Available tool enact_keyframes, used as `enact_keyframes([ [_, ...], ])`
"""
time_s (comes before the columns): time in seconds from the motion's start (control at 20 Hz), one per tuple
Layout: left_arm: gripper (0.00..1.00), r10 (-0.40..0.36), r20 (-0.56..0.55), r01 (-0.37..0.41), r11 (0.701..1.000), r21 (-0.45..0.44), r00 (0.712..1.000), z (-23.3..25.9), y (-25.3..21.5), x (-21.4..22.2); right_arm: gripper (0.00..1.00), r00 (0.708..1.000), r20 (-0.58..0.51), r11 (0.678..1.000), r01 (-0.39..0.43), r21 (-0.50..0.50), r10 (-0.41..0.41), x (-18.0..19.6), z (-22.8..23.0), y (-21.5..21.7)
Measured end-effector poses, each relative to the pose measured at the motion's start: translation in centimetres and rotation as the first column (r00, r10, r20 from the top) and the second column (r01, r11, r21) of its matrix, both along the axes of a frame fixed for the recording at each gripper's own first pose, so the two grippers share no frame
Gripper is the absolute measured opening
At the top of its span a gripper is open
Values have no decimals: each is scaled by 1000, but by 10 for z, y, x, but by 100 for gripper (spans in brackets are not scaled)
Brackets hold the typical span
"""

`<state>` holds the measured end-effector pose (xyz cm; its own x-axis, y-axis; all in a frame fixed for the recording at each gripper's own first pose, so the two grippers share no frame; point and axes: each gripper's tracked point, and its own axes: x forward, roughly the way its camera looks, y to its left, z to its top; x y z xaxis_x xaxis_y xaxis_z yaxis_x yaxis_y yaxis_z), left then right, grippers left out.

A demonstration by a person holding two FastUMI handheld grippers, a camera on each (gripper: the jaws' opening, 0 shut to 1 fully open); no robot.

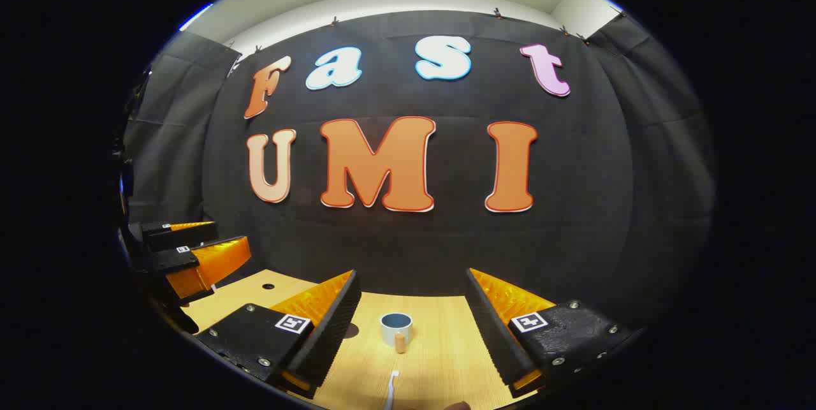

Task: Put the toothbrush and toothpaste on the desktop into the cup, then pick up the cup and place it on the coaster on the desktop.

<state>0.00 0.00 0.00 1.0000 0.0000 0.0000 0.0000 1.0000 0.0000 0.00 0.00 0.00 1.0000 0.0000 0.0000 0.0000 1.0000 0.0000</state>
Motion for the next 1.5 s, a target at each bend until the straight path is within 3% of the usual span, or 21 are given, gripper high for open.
enact_keyframes([
  [0.4,99,67,-30,-68,997,-37,997,-9,-3,-4,99,997,-35,997,-71,2,71,14,-14,5],
  [0.75,99,66,-2,-66,998,7,998,-4,-1,10,99,996,-61,998,-69,-1,69,18,-21,-1],
  [1.05,99,86,-14,-86,996,1,996,-8,14,12,99,981,-185,998,-58,27,62,17,-63,-3],
  [1.25,99,94,-13,-93,996,11,996,-8,16,10,99,947,-319,999,-32,26,38,21,-108,-5],
  [1.35,99,93,-16,-93,995,21,996,-8,17,10,99,901,-434,1000,-19,20,26,22,-139,-7],
  [1.5,99,106,-26,-105,994,38,994,-9,23,6,99,860,-509,999,-34,25,42,27,-164,1],
])
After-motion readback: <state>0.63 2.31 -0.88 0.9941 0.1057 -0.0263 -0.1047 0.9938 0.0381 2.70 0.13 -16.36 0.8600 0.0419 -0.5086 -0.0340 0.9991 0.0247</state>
